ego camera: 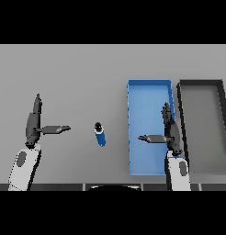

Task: Pick up the blue pipe and place it into the blue bin.

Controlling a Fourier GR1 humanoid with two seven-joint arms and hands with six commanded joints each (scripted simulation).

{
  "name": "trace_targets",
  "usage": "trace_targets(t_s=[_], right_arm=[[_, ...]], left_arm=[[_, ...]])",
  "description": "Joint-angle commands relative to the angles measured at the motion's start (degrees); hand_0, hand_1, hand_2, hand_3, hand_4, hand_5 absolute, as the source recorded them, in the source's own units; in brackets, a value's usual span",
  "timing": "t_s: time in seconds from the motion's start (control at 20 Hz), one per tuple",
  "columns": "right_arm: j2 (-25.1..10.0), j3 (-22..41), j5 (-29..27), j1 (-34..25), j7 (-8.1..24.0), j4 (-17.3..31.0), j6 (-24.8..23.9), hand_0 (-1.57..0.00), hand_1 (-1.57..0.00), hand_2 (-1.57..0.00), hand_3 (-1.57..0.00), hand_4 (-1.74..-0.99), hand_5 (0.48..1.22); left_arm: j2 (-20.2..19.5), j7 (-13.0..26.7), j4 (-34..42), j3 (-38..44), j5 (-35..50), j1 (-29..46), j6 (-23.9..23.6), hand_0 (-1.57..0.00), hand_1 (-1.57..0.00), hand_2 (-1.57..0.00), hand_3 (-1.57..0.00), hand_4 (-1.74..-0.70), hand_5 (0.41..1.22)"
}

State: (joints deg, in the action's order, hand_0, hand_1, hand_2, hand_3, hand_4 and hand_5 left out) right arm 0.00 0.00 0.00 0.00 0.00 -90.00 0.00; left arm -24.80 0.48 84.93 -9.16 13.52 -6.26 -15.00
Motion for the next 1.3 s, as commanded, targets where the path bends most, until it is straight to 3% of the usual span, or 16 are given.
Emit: trace_targets(t_s=[0.0, 0.25, 0.35, 0.45, 0.55, 0.75, 0.95, 1.1, 1.25], right_arm=[[0.04, 0.04, 0.01, 0.07, -0.05, -0.05, -0.05, 0.00, 0.00, 0.00, 0.00, -1.225, 0.617], [0.18, 0.57, 0.14, 1.53, -0.45, -1.08, 0.13, 0.00, 0.00, 0.00, 0.00, -1.225, 0.617], [-3.96, 4.35, 5.24, 4.85, -4.94, -4.46, 2.71, 0.00, 0.00, 0.00, 0.00, -1.224, 0.618], [-4.98, 6.09, 7.42, 5.18, -4.02, -6.23, 3.17, 0.00, 0.00, 0.00, 0.00, -1.225, 0.620], [-5.54, 7.05, 9.27, 6.44, -3.62, -7.21, 2.92, 0.00, 0.00, 0.00, 0.00, -1.215, 0.618], [-5.85, 7.10, 10.51, 6.47, -1.88, -8.51, 1.77, 0.00, 0.00, 0.00, 0.00, -1.185, 0.597], [-6.35, 7.24, 10.57, 5.97, -2.91, -7.63, 2.49, 0.00, 0.00, 0.00, 0.00, -1.198, 0.607], [-6.35, 7.39, 10.89, 5.33, -3.00, -7.02, 2.55, 0.00, 0.00, 0.00, 0.00, -1.208, 0.611], [-6.41, 7.54, 10.62, 6.57, -3.49, -8.14, 2.84, 0.00, 0.00, 0.00, 0.00, -1.212, 0.613]], left_arm=[[-0.01, -0.31, 0.05, 0.04, 0.02, 0.07, 0.00, 0.00, 0.00, 0.00, 0.00, -1.07, 0.591], [-0.47, -0.99, 0.53, 0.52, 0.31, 0.69, -0.01, 0.00, 0.00, 0.00, 0.00, -1.07, 0.591], [-7.84, -4.72, 1.25, -2.56, 1.06, 0.97, 13.05, 0.00, 0.00, 0.00, 0.00, -1.07, 0.590], [-10.91, -4.79, 0.62, -3.12, 1.90, 0.65, 18.31, 0.00, 0.00, 0.00, 0.00, -1.08, 0.587], [-11.84, -5.91, 0.90, -3.63, 2.07, 1.01, 20.51, 0.00, 0.00, 0.00, 0.00, -1.08, 0.591], [-13.09, -7.36, 2.50, -4.06, 3.06, 1.93, 23.09, 0.00, 0.00, 0.00, 0.00, -1.09, 0.605], [-14.13, -7.66, 6.76, -7.78, 3.50, 4.09, 28.50, 0.00, 0.00, 0.00, 0.00, -1.10, 0.554], [-12.60, -5.16, 10.21, -11.79, 2.38, 4.71, 29.82, 0.00, 0.00, 0.00, 0.00, -1.14, 0.503], [-9.78, -5.08, 10.99, -15.11, -0.70, 4.36, 29.40, 0.00, 0.00, 0.00, 0.00, -1.18, 0.484]])
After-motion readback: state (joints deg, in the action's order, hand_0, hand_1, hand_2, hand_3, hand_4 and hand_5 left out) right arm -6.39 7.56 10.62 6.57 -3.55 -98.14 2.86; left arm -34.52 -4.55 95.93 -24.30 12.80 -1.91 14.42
